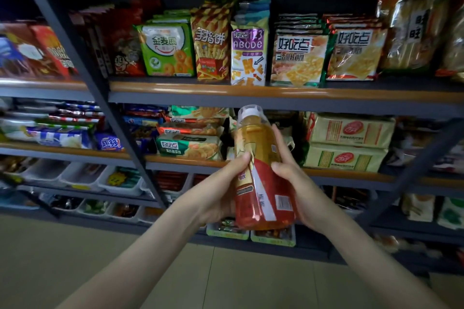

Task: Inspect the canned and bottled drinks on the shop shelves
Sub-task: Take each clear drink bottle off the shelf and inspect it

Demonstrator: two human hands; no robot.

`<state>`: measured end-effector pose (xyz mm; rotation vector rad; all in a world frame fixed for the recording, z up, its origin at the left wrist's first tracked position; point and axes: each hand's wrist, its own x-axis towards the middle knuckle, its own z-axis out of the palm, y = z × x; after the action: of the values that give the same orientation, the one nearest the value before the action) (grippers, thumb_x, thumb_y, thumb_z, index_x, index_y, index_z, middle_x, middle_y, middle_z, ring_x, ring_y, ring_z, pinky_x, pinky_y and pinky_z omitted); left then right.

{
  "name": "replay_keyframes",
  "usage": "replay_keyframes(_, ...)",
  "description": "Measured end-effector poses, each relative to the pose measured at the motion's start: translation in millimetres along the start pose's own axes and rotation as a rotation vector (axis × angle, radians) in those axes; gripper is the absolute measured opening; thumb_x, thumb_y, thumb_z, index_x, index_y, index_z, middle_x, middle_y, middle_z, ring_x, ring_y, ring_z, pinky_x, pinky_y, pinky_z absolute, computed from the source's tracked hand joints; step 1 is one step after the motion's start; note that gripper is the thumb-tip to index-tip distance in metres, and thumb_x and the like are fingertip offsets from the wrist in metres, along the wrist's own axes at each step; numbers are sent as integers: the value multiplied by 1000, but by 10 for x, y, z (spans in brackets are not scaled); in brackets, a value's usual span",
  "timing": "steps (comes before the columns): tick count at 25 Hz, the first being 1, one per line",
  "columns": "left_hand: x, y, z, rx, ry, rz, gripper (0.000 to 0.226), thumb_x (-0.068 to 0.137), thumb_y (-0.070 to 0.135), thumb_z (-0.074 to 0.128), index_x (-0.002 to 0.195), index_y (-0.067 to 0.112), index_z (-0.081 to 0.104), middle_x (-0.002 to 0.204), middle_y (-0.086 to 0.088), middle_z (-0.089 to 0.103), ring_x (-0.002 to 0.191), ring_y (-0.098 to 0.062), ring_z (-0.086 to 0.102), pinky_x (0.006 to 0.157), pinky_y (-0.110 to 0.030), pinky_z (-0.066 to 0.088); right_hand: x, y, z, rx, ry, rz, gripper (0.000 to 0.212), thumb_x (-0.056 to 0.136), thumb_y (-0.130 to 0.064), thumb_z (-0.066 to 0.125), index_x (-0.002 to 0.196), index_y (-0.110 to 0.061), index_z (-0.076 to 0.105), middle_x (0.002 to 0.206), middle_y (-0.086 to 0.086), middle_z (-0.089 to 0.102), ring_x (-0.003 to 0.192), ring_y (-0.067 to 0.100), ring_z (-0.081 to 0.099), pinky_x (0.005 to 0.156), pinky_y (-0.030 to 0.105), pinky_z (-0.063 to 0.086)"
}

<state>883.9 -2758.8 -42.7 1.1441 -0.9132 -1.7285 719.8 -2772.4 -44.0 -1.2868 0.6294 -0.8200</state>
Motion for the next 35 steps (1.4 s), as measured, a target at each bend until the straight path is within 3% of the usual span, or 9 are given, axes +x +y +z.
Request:
replay_keyframes(5,-37,11,-45,231,41,59,53,71,41,75,117,41,50,106,2,73,96,-19,71,81,-37,58,62,30,-107,-279,-48,92,89,79,-43,72,147,-44,15,127,-23,55,114,-1,57,93,27,51)
replay_keyframes(8,15,12,-48,201,92,54,48,73,39,72,117,37,53,103,0,74,93,-21,72,81,-41,58,62,101,-96,-430,-55,30,100,80,-42,71,143,-57,-6,135,-45,29,122,-23,36,98,13,41)
replay_keyframes(12,75,26,-93,123,160,-126,44,86,47,62,123,24,56,102,-5,75,86,-22,73,64,-35,59,48,103,-106,-654,-165,-24,90,75,-54,69,136,-69,5,155,-30,-9,141,-12,2,102,11,32)
replay_keyframes(16,134,31,-63,40,181,-322,55,84,61,59,113,14,63,89,-12,75,75,-26,74,62,-38,61,32,187,-205,-784,-214,-15,95,64,-56,75,128,-77,8,148,-37,-7,139,-8,5,98,9,29)
replay_keyframes(21,208,15,-52,20,198,-377,58,82,61,61,114,12,61,91,-17,74,73,-28,74,59,-39,60,97,295,-296,-837,-233,16,103,65,-44,83,129,-74,8,151,-33,-4,144,0,5,110,29,29)
replay_keyframes(23,212,7,-42,32,204,-357,58,82,60,62,118,14,59,94,-16,74,77,-28,74,60,-38,60,105,346,-418,-671,-260,29,99,75,-29,80,142,-59,13,157,-22,1,147,5,7,113,34,30)
replay_keyframes(26,229,-44,-35,347,240,-92,60,84,52,65,134,23,48,101,0,72,84,-19,72,71,-37,61,147,344,-558,-29,38,151,69,92,7,47,147,-34,33,153,-3,35,140,22,34,102,46,45)
replay_keyframes(31,259,-110,53,1300,266,215,94,79,67,60,153,35,10,110,2,65,94,-18,65,80,-30,53,272,323,-438,-33,201,207,56,82,-36,67,134,-35,44,127,1,61,112,23,62,84,54,54)
replay_keyframes(35,218,101,-140,748,-199,48,84,85,48,67,144,62,9,141,8,50,119,-12,57,100,-35,48,209,268,-555,116,205,70,50,85,-25,69,131,-27,50,122,10,63,106,30,65,75,56,56)
